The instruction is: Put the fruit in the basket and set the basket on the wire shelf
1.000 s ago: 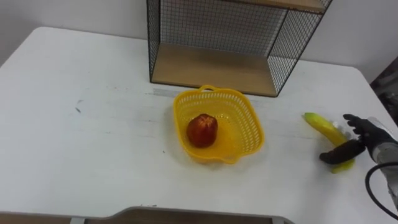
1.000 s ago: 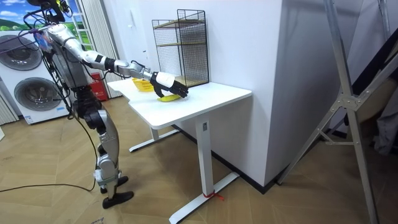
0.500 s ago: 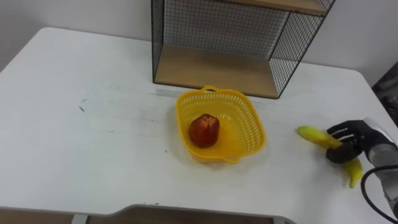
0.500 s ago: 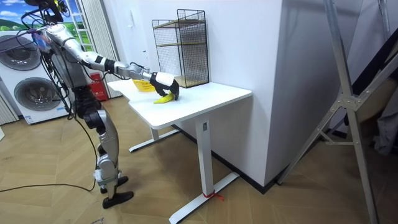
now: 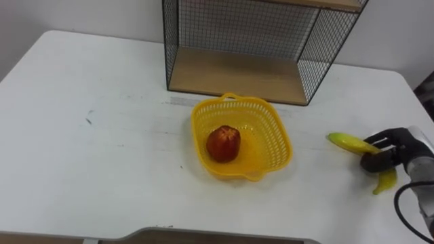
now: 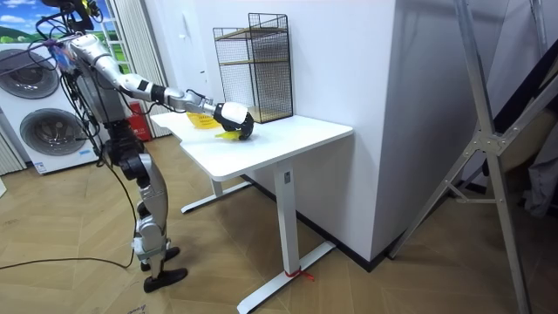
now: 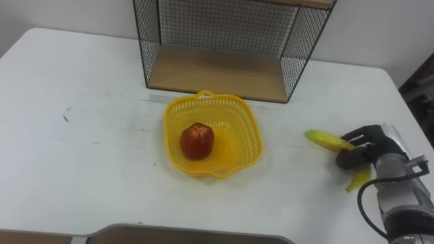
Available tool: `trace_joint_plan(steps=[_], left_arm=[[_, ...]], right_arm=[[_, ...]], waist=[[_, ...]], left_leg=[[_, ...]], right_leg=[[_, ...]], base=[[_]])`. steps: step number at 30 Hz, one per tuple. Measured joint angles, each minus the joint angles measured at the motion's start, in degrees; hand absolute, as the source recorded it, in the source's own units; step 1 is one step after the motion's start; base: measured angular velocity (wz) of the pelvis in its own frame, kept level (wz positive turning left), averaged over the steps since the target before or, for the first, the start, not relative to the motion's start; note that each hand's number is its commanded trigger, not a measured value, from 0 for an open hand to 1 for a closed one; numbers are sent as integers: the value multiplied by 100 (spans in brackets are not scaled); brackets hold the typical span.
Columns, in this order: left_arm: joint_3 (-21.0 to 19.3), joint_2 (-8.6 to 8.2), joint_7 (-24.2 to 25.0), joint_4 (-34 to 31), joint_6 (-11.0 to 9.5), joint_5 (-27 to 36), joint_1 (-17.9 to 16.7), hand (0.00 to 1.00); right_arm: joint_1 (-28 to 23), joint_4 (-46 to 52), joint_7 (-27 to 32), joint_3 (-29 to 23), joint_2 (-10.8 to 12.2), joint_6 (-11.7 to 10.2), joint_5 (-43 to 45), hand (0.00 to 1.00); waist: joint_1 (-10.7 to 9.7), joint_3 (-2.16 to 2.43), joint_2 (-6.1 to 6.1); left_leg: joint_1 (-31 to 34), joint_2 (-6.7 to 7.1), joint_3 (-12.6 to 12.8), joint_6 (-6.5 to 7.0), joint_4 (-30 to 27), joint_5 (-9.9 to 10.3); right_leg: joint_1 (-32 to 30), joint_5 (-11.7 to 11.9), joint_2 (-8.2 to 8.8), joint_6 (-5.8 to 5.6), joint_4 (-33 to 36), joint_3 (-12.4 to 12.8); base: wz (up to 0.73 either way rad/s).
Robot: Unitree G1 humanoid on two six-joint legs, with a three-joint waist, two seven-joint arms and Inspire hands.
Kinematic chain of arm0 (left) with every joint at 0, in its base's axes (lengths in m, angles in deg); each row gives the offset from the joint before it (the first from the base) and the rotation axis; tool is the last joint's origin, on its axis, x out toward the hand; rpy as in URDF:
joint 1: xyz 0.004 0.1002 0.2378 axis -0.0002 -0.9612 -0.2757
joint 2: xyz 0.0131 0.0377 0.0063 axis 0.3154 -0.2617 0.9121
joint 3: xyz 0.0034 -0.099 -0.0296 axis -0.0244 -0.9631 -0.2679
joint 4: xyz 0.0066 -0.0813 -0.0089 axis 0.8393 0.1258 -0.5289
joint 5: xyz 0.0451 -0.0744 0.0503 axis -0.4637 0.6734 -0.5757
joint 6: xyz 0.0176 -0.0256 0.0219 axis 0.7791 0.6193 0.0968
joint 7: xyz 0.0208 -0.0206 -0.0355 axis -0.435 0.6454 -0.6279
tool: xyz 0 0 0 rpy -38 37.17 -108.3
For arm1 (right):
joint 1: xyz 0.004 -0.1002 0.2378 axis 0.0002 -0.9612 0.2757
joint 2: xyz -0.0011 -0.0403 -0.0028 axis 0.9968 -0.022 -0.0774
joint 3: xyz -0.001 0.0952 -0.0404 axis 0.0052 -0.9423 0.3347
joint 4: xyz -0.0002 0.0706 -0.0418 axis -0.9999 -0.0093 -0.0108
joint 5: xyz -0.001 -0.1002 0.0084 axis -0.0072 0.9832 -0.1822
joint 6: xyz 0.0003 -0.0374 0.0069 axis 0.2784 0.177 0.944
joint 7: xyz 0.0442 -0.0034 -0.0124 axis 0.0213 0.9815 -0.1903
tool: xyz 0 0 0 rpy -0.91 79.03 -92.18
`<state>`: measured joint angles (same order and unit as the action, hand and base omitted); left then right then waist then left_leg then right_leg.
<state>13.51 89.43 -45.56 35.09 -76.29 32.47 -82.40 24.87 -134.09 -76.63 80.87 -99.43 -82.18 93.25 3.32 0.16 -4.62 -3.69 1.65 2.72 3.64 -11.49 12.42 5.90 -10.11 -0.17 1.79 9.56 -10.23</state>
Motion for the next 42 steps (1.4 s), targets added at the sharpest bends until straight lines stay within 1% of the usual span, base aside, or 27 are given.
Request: trace_joint_plan(steps=[2,4,6,7,9,10,11,12,13,14,15,16,18,19,21,22,23,24,25,27,29,30,31,33,34,39,42], left_arm=[[1,-5,-7,1,1,0,3,0],[8,-5,-21,15,-1,2,-5,0],[12,-11,-23,25,-2,13,-15,0],[18,-9,-20,26,-4,30,-26,0],[15,-9,2,26,-7,28,-35,0],[16,-9,4,26,-9,19,-13,0],[17,-13,3,27,-11,24,-1,0],[14,-33,-3,31,-11,22,-10,0],[9,-53,-8,31,-11,20,-14,0],[4,-100,-19,19,-17,19,-13,0],[2,-142,-29,18,-35,9,-19,0],[2,-164,-32,19,-36,8,-19,0],[2,-222,-34,6,-62,4,-26,0],[3,-228,-34,7,-67,2,-34,0],[-2,-269,-34,8,-71,-5,-86,0],[-1,-280,-34,7,-72,-5,-107,0],[2,-292,-34,-2,-72,-4,-161,0],[2,-304,-34,-33,-73,-4,-208,0],[3,-312,-34,-55,-77,-4,-233,0],[11,-330,-35,-58,-83,4,-261,0],[18,-342,-35,-116,-80,4,-273,0],[18,-351,-35,-143,-81,3,-275,0],[15,-359,-35,-157,-80,1,-281,0],[11,-414,-34,-170,-81,-6,-308,0],[11,-428,-34,-170,-81,-5,-308,0],[13,-440,-34,-223,-119,-5,-311,0],[2,-437,-34,-212,-120,-5,-327,0]], right_arm=[[0,8,1,1,-1,2,5,100],[0,24,-1,8,0,-2,-18,100],[-3,28,-4,13,6,-3,-133,100],[-6,28,-6,14,10,-3,-200,100],[-11,35,-23,14,20,-4,-241,100],[-48,173,-29,12,21,21,-335,100],[-197,475,-89,13,56,28,-605,100],[-333,784,-124,13,178,30,-914,100],[-405,938,-130,21,229,31,-1077,100],[-544,1237,-166,36,309,30,-1457,100],[-647,1484,-206,36,415,31,-1829,100],[-700,1598,-226,37,465,30,-2017,100],[-1000,2180,-264,34,649,30,-2746,100],[-1081,2388,-274,33,714,30,-2904,100],[-1380,3221,-415,29,946,29,-3594,100],[-1411,3361,-465,29,990,28,-3732,100],[-1420,3504,-507,30,1089,11,-4024,100],[-1421,3567,-531,30,1165,6,-4357,100],[-1423,3597,-531,31,1204,4,-4505,100],[-1424,3619,-535,39,1308,-15,-4898,100],[-1472,3645,-548,94,1335,-19,-5312,100],[-1472,3683,-578,96,1334,-19,-5435,100],[-1472,3724,-590,96,1334,-19,-5468,100],[-1477,3970,-642,93,1334,-19,-5661,100],[-1477,4054,-657,94,1334,-20,-5719,100],[-1476,4536,-793,96,1333,-59,-6060,100],[-1521,4761,-852,101,1334,-60,-6111,100]], waist=[[3,18,16],[6,33,0],[6,28,1],[4,8,2],[2,0,3],[4,-18,-6],[8,-31,-20],[16,-31,-27],[16,-30,-26],[23,-27,-28],[22,-27,-28],[15,-26,-29],[2,-21,-36],[3,-20,-37],[-31,-2,-7],[-45,1,4],[-75,2,31],[-118,12,52],[-128,16,63],[-148,3,112],[-155,-11,168],[-161,1,200],[-169,-1,218],[-184,39,296],[-191,46,308],[-242,47,300],[-180,26,264]], left_leg=[[-7,0,2,0,-7,0],[-17,-1,3,-2,-6,-2],[-38,0,3,-5,-6,-5],[-82,-1,3,-6,0,-5],[-97,-1,5,-6,20,-5],[-74,-1,8,-6,31,-4],[-51,-1,16,-8,30,-6],[-36,-4,50,-11,32,-7],[-23,-5,66,-11,26,-7],[-3,-5,99,-13,0,-12],[1,-6,116,-12,-19,-13],[0,-5,122,-12,-19,-13],[9,-4,135,-10,-1,-13],[11,-4,133,-10,10,-13],[43,-5,132,-10,14,-12],[52,-5,133,-9,16,-12],[62,-5,134,-9,16,-11],[59,-5,134,-9,13,-11],[59,-5,134,-9,12,-11],[60,-3,135,-9,11,-11],[89,-3,148,-7,12,-10],[110,-4,154,-7,14,-11],[113,-4,159,-6,15,-11],[111,-6,159,-5,12,-12],[109,-7,159,-6,11,-12],[85,-12,146,-7,4,-12],[91,-9,164,-6,8,-12]], right_leg=[[-1,0,-5,0,-2,58],[7,0,-8,0,-4,71],[34,0,-7,0,-5,67],[79,0,-8,0,-5,69],[106,-1,-8,0,-6,70],[94,-1,-10,0,-5,89],[70,-2,-17,2,-3,138],[38,-3,-27,4,0,193],[16,-3,-28,4,1,208],[-22,-1,-25,7,3,224],[-43,0,-18,9,8,225],[-45,1,-14,9,8,226],[-61,0,-9,9,6,235],[-71,0,-10,9,7,236],[-92,1,-8,9,4,224],[-91,1,-7,8,3,223],[-89,1,-7,8,0,220],[-84,1,-6,7,1,219],[-84,1,-5,7,1,220],[-84,2,-2,7,1,220],[-110,1,0,7,3,216],[-131,1,0,7,4,216],[-135,1,-1,7,4,214],[-133,1,-3,7,5,202],[-131,1,-4,7,5,202],[-99,1,-7,7,3,207],[-110,1,-4,7,5,227]], base=[[0],[0],[0],[0],[0],[0],[-10],[-13],[-15],[-10],[-9],[-4],[0],[0],[0],[0],[4],[4],[0],[0],[-2],[0],[0],[0],[0],[2],[-2]])
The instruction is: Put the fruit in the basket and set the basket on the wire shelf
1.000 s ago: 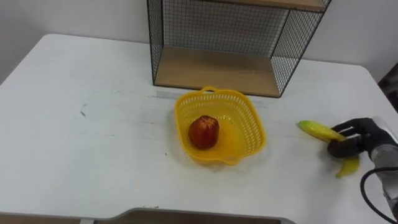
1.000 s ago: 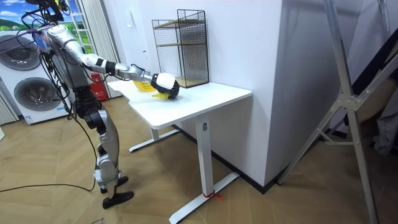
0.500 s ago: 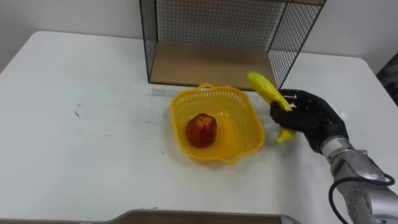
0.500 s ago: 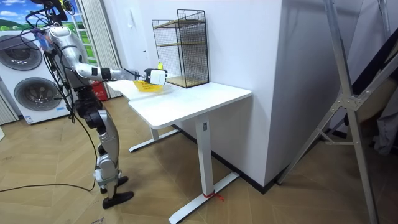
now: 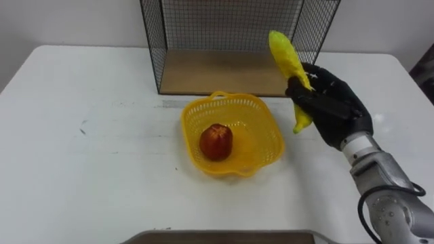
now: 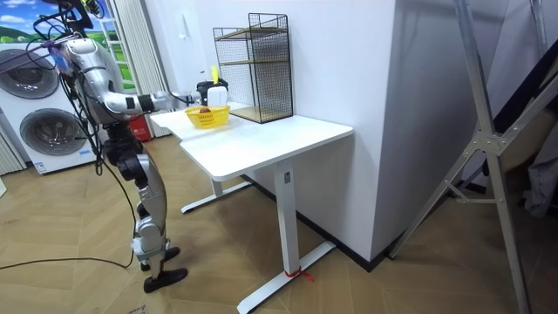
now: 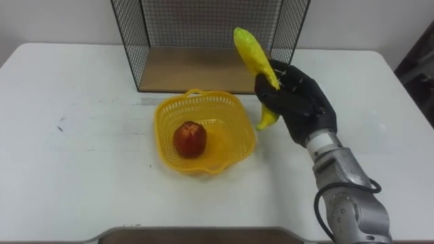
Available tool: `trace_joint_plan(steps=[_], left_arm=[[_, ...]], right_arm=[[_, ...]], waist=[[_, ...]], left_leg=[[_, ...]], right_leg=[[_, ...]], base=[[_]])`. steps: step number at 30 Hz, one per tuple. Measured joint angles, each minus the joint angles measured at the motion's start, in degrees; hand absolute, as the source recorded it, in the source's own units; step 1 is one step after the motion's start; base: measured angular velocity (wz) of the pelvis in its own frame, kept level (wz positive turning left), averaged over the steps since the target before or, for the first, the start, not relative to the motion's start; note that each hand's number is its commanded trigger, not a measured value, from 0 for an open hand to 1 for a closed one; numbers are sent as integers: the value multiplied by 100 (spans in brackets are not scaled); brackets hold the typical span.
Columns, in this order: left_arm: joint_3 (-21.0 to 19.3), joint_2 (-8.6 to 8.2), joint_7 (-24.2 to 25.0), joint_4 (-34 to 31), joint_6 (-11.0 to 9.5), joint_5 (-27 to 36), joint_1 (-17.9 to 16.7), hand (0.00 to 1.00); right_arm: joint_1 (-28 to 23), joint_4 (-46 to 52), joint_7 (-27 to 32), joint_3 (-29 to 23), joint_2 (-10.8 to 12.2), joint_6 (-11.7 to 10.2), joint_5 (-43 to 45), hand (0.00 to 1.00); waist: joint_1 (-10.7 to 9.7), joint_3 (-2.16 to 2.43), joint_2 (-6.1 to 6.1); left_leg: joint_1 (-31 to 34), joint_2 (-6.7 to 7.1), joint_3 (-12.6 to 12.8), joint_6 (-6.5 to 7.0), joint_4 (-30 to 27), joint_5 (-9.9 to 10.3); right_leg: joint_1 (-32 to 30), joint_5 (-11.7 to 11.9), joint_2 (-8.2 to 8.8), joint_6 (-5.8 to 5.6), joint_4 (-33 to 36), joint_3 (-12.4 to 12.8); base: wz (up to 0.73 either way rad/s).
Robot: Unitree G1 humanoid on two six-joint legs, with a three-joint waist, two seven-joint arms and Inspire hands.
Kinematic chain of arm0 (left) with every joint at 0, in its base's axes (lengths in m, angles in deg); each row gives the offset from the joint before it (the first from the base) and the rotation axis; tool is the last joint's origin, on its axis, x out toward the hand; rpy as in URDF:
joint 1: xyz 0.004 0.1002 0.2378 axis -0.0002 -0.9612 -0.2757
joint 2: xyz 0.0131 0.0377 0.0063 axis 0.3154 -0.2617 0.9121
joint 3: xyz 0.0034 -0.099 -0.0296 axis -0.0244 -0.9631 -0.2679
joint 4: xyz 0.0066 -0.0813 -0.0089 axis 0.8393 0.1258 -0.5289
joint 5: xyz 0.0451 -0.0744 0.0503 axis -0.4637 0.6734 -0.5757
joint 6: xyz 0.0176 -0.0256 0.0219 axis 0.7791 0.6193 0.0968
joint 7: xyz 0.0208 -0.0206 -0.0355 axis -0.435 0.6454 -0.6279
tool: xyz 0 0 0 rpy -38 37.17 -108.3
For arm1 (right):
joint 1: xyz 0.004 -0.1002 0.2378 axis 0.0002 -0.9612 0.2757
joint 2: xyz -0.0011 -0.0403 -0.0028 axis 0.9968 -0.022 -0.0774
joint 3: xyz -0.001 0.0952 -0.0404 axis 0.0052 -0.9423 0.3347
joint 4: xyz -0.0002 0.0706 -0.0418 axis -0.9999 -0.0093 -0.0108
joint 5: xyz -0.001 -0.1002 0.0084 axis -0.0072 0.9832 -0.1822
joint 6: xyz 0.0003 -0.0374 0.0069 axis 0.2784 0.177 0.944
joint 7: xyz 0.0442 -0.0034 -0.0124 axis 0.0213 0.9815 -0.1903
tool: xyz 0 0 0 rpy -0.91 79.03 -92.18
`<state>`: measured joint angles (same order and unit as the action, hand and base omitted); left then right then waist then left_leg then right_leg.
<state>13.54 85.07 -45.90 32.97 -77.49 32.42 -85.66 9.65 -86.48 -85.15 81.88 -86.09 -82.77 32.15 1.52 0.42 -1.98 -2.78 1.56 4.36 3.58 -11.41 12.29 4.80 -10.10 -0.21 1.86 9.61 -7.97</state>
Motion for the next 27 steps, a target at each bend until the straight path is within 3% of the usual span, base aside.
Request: trace_joint_plan(steps=[6,11,14,16,17,18,19,20,21,27], left_arm=[[12,-1,-1,0,-5,5,-9,0],[87,11,0,0,-34,49,24,0],[150,28,13,3,-69,54,85,0],[157,45,36,2,-88,56,108,0],[171,47,39,2,-106,56,112,0],[175,48,40,0,-135,57,112,0],[181,52,40,0,-148,57,113,0],[190,60,41,0,-161,58,117,0],[191,63,41,-1,-161,58,117,0],[259,67,40,1,-157,70,129,0]], right_arm=[[26,34,-106,50,-2,0,14,100],[63,284,-122,417,-48,-7,579,100],[66,483,-191,505,-48,-17,822,100],[66,616,-249,568,-50,-17,1011,96],[69,683,-313,590,-50,-20,1037,73],[70,743,-354,602,-50,-20,1099,58],[71,775,-371,608,-50,-20,1155,55],[75,828,-414,614,-50,-20,1243,12],[90,841,-443,615,-50,-20,1282,0],[168,842,-488,725,-55,-17,1568,0]], waist=[[31,0,-31],[41,-17,-57],[59,-46,-114],[52,-35,-156],[59,-37,-170],[63,-37,-182],[66,-38,-186],[66,-41,-194],[65,-41,-199],[59,-44,-224]], left_leg=[[-2,-3,-2,0,0,0],[56,-9,15,0,0,0],[94,-8,6,0,-22,-1],[111,-9,-2,0,-28,0],[117,-8,-4,0,-27,0],[118,-6,-4,0,-24,0],[118,-6,-4,0,-23,0],[119,-6,-4,0,-22,0],[120,-6,-4,0,-21,0],[123,-9,-24,0,-23,0]], right_leg=[[-4,0,-2,0,1,0],[-74,0,-5,0,21,0],[-90,0,-3,0,18,0],[-101,0,-4,0,12,-3],[-102,0,-3,0,10,-4],[-103,0,-2,0,10,-5],[-105,0,-2,0,9,-5],[-106,0,-2,0,9,-5],[-108,0,-3,0,8,-6],[-107,0,-4,0,8,-22]], base=[[0],[0],[1],[2],[0],[0],[0],[0],[0],[0]])
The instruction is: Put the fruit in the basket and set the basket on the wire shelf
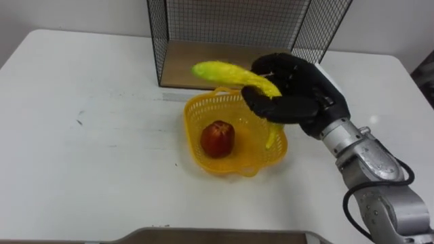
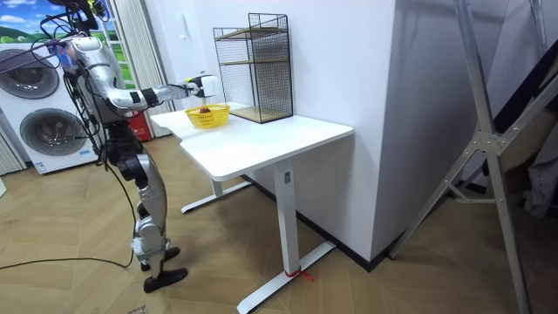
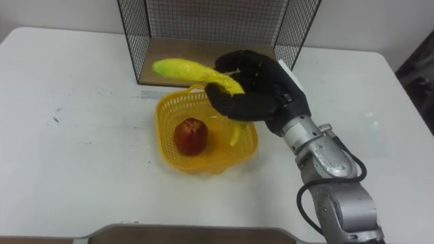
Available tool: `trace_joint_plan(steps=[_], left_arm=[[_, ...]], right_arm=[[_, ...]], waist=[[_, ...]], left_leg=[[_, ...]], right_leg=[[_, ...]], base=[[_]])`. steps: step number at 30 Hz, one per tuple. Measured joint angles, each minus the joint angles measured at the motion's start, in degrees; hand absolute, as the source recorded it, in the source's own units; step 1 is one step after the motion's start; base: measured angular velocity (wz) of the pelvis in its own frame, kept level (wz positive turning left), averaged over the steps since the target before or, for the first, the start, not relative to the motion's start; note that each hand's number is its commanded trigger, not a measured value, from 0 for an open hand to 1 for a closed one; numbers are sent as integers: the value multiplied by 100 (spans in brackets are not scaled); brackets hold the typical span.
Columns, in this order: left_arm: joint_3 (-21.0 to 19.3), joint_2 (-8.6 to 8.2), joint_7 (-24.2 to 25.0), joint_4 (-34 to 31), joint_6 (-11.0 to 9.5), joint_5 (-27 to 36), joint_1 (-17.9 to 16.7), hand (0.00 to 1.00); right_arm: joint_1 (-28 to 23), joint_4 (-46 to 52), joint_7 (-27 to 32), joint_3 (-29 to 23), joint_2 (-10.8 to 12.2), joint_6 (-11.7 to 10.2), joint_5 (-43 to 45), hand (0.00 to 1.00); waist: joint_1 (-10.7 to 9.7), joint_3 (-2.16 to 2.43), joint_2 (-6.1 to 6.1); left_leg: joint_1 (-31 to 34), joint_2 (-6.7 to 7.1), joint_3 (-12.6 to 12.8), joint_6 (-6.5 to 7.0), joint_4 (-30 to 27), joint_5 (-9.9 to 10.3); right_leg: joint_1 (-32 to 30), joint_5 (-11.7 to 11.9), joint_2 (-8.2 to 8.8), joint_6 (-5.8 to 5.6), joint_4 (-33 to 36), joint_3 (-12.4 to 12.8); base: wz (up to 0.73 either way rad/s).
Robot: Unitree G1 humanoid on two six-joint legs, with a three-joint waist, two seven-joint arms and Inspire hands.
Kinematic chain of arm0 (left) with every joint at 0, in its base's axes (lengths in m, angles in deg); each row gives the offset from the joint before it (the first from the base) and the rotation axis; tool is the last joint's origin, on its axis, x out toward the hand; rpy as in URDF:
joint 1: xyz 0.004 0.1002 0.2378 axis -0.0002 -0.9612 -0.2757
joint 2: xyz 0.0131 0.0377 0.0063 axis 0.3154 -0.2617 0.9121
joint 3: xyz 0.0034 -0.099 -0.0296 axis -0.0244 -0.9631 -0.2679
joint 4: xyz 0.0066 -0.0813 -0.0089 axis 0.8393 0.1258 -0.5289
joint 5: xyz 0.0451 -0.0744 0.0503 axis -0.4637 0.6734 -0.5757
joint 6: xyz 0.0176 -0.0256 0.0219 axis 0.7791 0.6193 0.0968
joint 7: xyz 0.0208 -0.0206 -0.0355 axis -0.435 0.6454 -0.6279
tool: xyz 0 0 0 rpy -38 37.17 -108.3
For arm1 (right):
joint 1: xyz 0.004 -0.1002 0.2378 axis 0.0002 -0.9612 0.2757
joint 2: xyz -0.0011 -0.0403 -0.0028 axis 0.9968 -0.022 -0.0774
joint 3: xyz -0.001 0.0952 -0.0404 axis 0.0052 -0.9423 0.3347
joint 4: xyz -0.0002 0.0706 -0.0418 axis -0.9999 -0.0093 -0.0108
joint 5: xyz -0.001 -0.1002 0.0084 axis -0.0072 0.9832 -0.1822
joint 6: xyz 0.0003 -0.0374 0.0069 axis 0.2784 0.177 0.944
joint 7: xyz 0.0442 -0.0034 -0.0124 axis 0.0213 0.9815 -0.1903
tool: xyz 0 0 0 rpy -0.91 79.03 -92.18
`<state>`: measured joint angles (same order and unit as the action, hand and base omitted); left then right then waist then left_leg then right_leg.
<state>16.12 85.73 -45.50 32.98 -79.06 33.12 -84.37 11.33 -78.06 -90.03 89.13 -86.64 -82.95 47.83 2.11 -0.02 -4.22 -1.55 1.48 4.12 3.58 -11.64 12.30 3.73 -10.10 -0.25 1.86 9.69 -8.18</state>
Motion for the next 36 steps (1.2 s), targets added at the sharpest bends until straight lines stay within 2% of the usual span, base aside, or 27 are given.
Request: trace_joint_plan(steps=[3,7,13,14,16,21,36], left_arm=[[143,17,0,4,3,6,8,0],[200,29,0,5,7,13,32,0],[312,63,1,5,2,89,84,0],[311,63,0,5,1,88,107,0],[311,65,0,5,0,87,135,0],[308,67,0,5,0,83,164,0],[309,114,-7,14,-12,96,21,0]], right_arm=[[1,-23,-42,102,-4,8,156,0],[1,-27,-153,111,-4,23,238,0],[0,-27,-206,114,-4,24,341,0],[-2,-28,-212,114,-3,24,379,0],[-4,-28,-209,114,-3,24,498,0],[-5,-28,-195,113,-3,24,653,0],[-23,-30,-179,113,-3,24,762,0]], waist=[[-6,0,-26],[-7,-21,-63],[-6,-45,-29],[-7,-62,-1],[-7,-61,13],[-4,-18,82],[-7,5,47]], left_leg=[[1,1,-9,0,-8,0],[-2,4,-14,0,-14,0],[-8,4,-12,0,-20,0],[-10,4,-12,0,-21,0],[-8,4,-12,0,-21,0],[7,4,-5,0,-17,0],[0,3,13,0,-27,-1]], right_leg=[[4,0,1,0,1,0],[5,0,2,0,2,4],[4,0,2,0,2,11],[2,0,1,0,2,16],[-10,0,1,0,3,16],[-45,0,0,0,8,21],[-35,1,0,1,8,33]], base=[[0],[0],[0],[0],[0],[0],[0]])
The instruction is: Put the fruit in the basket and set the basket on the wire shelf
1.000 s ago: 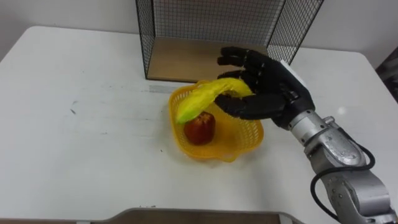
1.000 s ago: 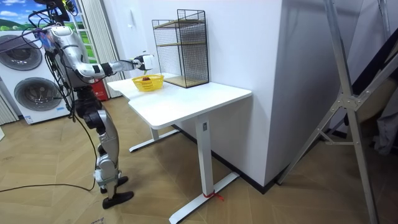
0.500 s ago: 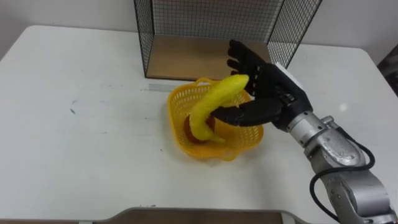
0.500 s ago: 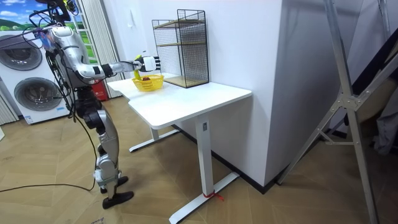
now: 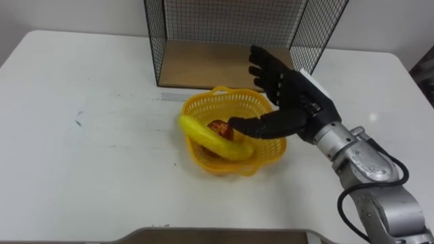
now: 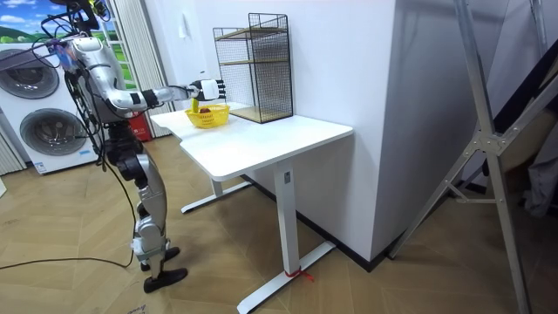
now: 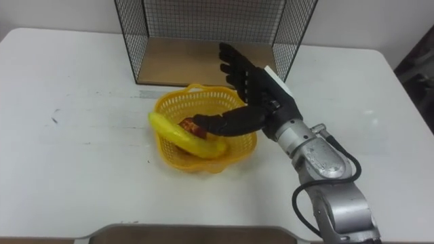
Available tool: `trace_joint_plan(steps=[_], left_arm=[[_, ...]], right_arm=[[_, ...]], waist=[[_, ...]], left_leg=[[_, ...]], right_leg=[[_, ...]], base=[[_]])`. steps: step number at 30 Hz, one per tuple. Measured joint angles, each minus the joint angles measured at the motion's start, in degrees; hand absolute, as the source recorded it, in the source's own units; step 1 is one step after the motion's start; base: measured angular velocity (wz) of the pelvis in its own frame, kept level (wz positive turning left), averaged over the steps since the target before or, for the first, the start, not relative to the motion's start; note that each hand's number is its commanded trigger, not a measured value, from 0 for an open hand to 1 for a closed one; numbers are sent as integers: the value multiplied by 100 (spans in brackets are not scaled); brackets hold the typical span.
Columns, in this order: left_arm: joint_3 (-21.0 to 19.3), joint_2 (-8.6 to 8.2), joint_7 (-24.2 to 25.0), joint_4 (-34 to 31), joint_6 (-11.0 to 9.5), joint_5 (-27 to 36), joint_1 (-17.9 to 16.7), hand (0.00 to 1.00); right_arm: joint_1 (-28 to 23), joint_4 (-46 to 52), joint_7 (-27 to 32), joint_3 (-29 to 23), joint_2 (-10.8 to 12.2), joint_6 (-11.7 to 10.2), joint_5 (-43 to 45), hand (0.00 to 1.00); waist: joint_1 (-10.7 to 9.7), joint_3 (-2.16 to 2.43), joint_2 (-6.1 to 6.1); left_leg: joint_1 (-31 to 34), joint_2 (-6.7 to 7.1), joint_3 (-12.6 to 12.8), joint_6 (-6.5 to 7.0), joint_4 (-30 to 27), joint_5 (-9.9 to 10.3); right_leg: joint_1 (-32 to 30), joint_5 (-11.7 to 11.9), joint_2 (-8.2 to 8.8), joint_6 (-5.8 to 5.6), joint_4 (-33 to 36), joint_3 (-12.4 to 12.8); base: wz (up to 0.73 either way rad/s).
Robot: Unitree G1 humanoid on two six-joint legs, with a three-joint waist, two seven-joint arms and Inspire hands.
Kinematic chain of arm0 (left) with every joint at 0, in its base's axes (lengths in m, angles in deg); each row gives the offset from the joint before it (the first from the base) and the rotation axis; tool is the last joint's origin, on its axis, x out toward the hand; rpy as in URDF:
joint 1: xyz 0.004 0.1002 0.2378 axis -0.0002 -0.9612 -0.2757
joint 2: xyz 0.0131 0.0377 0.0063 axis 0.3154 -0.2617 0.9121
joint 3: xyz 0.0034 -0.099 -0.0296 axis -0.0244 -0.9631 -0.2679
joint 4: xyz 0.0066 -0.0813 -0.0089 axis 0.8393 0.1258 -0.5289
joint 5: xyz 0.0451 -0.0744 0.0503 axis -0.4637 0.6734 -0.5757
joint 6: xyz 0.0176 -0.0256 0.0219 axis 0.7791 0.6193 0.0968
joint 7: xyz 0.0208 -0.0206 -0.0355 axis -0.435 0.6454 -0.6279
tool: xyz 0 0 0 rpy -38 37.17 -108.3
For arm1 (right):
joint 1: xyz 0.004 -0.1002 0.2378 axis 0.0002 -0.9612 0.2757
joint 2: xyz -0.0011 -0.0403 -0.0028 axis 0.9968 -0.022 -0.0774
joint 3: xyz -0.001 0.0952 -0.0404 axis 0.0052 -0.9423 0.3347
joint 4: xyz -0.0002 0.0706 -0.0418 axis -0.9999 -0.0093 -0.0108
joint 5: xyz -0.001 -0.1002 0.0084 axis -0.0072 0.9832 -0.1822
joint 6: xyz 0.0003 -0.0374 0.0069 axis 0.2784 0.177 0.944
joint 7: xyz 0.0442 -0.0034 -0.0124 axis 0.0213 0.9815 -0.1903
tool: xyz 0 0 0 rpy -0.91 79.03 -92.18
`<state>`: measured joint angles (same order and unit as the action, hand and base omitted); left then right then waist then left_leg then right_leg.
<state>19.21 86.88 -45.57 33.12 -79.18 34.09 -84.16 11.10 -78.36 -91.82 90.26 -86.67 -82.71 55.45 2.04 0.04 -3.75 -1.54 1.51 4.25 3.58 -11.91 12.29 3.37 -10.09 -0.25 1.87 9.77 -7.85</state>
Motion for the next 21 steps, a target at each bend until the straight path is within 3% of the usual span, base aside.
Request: trace_joint_plan(steps=[4,9,16,21], left_arm=[[-5,0,-2,3,-6,65,-43,0],[-183,-6,-4,35,-101,719,-79,0],[-776,21,-33,284,-163,2045,-189,0],[-1555,0,-40,152,-205,2875,-229,0]], right_arm=[[-2,10,79,-3,0,-1,-27,0],[-5,10,150,-97,-24,-8,-77,0],[-263,27,263,-366,-135,-53,-112,0],[-391,41,417,-790,-198,-55,-279,0]], waist=[[-9,-1,6],[-14,-15,48],[-46,-3,149],[-53,15,244]], left_leg=[[-3,0,-18,0,-14,0],[-20,0,-8,-1,-9,1],[-123,1,15,0,30,1],[-118,0,13,1,30,0]], right_leg=[[20,1,1,2,-3,-15],[54,1,3,2,-6,-10],[148,1,8,2,-17,-12],[146,1,11,2,-13,-18]], base=[[1],[0],[-2],[0]])
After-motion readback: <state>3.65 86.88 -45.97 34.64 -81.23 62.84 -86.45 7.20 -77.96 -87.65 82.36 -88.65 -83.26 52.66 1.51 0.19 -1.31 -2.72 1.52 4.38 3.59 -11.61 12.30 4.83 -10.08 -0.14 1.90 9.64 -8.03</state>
